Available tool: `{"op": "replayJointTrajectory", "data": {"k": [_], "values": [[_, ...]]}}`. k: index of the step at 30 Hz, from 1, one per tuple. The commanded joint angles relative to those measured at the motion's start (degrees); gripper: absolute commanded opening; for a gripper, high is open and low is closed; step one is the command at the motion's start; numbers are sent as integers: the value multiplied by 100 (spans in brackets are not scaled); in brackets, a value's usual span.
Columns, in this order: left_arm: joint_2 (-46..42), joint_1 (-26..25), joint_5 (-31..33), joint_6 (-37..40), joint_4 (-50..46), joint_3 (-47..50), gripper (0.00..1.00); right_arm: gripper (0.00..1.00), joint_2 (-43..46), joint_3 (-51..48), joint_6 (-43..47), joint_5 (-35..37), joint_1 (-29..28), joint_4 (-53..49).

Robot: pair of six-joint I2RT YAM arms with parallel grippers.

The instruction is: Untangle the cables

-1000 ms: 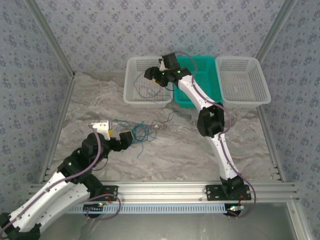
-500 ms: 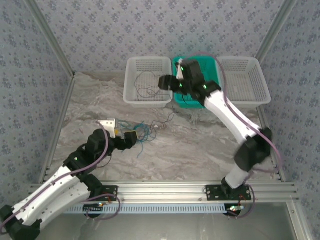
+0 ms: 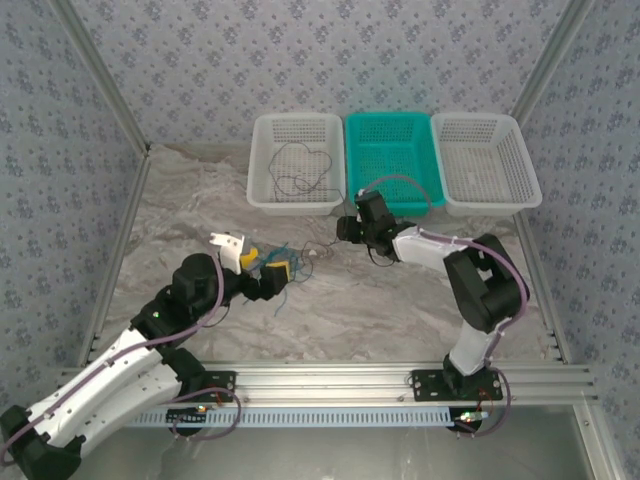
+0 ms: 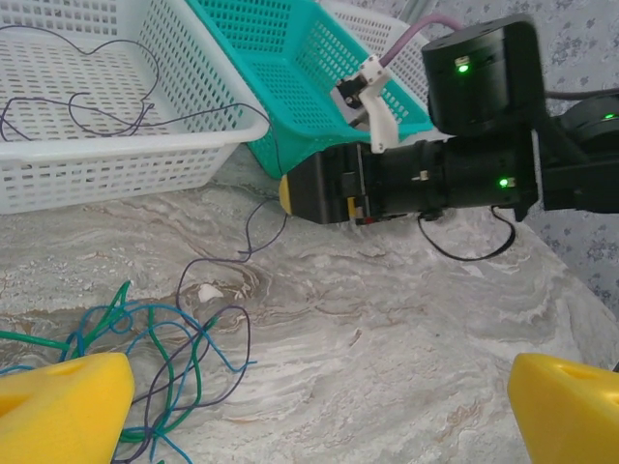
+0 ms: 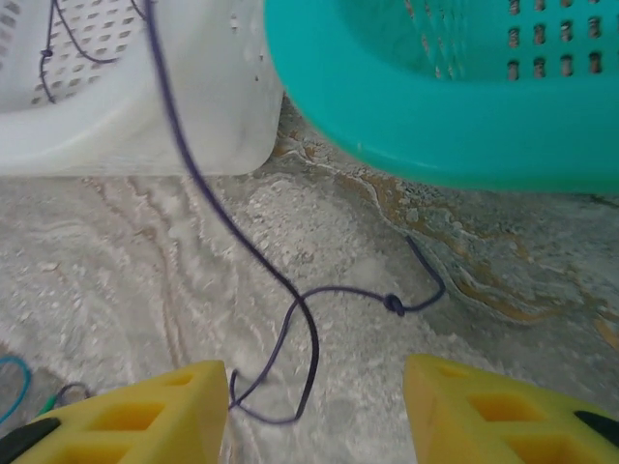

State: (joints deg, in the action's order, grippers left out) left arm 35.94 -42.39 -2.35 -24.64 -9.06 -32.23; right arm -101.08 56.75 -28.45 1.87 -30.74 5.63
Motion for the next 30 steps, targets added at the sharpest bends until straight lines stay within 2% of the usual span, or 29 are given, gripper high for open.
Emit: {"op": "replayJointTrajectory", "data": {"k": [1, 3, 7, 10, 13, 17, 20, 24, 27, 30], "values": [[-115, -27, -28, 8, 50, -168, 99, 50, -277, 0, -401, 347, -63, 758], [-190, -31, 9, -14, 19, -128, 99, 46, -434, -25, -515, 433, -97, 894], [-331, -31, 136, -25, -31, -108, 99, 24, -482, -188, -681, 477, -124, 1132], [-383, -31, 195, -23, -49, -91, 99, 11, -263, -235, -627, 556, -147, 979], [-382, -32, 223, -31, -60, -73, 99, 0, 327, -310, -608, 543, -206, 698], [-393, -26, 226, -58, -14, -34, 99, 0, 1149, -114, -362, 508, -409, 167], [-371, -32, 315, -91, 36, -12, 99, 0, 1298, 409, -168, 307, -431, -96], [-285, -32, 556, -176, -53, -68, 99, 0, 567, 1679, 268, 241, -409, -305], [-214, -30, 661, -309, -297, -165, 99, 0, -275, 2410, 636, 195, -421, 74], [-113, -26, 834, -541, -729, -323, 99, 0, -1166, 3266, 973, 449, -432, 44]]}}
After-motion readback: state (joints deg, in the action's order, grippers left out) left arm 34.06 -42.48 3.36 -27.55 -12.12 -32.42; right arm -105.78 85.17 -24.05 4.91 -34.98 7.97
